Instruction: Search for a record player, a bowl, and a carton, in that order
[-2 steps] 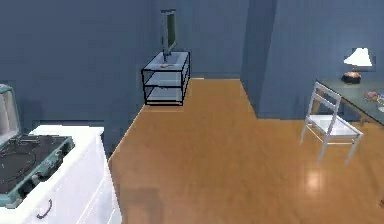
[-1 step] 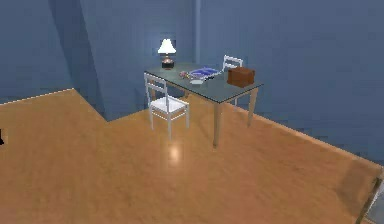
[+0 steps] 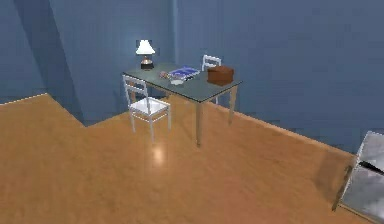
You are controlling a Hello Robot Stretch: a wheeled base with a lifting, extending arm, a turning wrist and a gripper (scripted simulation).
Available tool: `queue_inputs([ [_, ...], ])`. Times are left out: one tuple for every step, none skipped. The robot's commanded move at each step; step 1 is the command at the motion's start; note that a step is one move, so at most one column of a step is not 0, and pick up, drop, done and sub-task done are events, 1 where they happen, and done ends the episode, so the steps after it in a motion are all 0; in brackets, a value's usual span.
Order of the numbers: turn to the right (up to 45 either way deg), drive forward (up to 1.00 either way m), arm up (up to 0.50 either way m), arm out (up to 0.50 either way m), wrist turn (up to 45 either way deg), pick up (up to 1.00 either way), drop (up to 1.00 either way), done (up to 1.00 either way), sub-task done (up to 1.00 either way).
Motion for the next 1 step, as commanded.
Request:
queue_inputs([
  [0.0, 1.00, 0.00, 0.00, 0.0, 0.00, 0.00, 0.00, 0.00],
])
